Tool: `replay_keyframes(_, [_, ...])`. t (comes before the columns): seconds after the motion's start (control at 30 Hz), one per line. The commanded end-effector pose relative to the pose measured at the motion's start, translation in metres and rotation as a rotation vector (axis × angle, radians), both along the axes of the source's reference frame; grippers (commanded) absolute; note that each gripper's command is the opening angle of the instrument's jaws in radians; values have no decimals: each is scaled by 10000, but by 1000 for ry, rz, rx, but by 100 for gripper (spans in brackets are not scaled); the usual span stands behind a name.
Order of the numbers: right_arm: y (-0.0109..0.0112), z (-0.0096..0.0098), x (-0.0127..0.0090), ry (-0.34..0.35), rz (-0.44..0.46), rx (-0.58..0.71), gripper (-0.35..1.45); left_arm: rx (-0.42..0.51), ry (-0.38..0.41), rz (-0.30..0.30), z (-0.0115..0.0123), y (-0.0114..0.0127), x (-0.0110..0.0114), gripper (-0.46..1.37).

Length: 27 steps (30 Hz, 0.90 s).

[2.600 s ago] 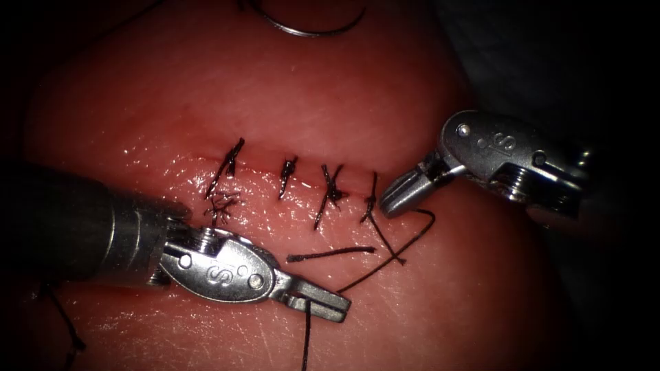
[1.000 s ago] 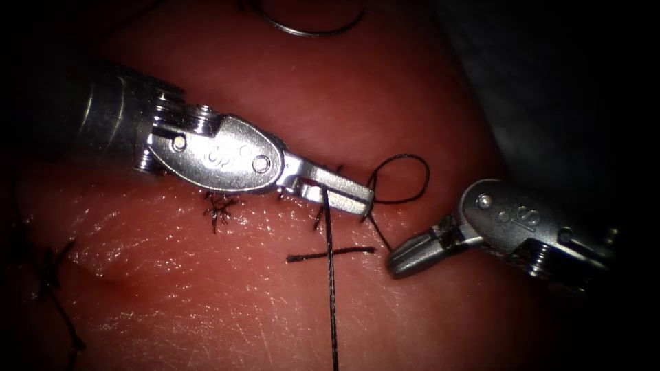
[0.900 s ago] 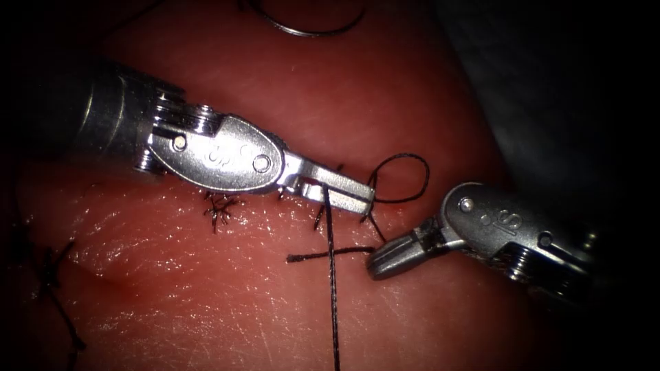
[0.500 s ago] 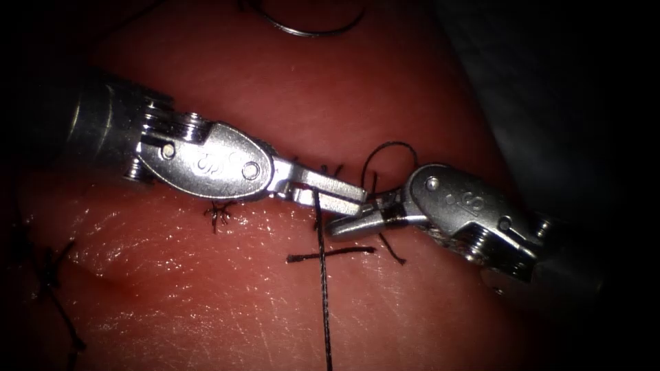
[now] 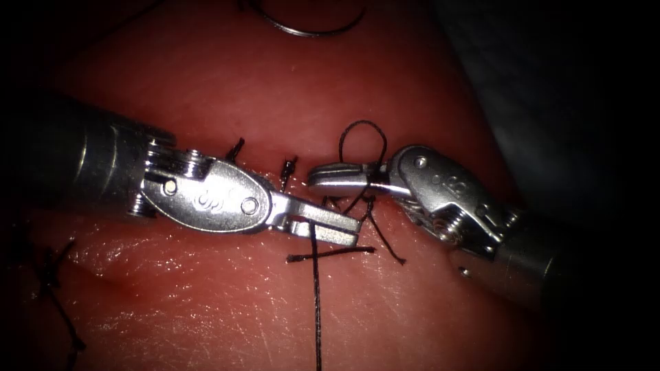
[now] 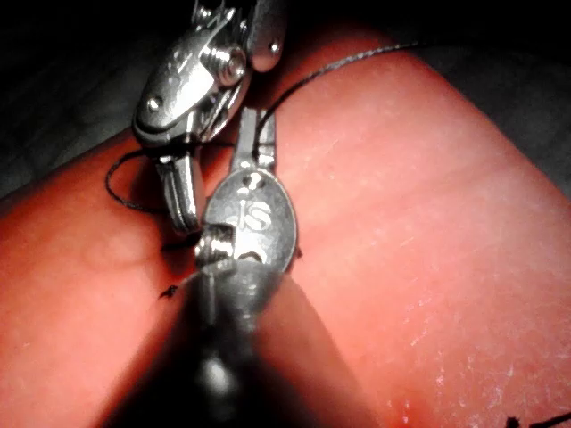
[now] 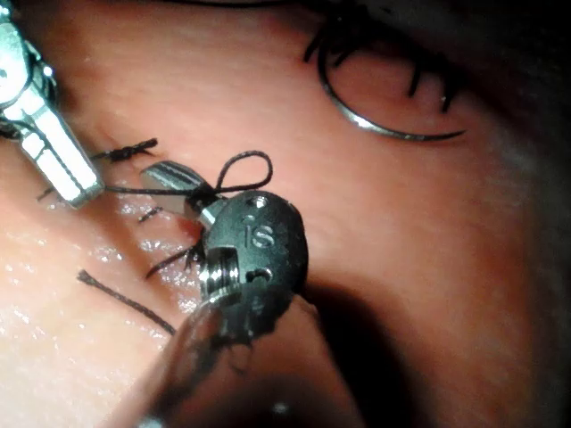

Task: Wound Closure
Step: Wrap the suture once clockwise around the right gripper

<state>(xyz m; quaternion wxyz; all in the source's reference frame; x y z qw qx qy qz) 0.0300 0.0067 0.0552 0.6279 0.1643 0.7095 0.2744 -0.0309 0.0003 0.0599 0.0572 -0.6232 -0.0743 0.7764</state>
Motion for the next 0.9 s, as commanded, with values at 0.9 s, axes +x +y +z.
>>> replay_keyframes(0.9, [12, 7, 0, 299, -476, 140, -35, -8, -20, 24, 66, 20, -7, -35])
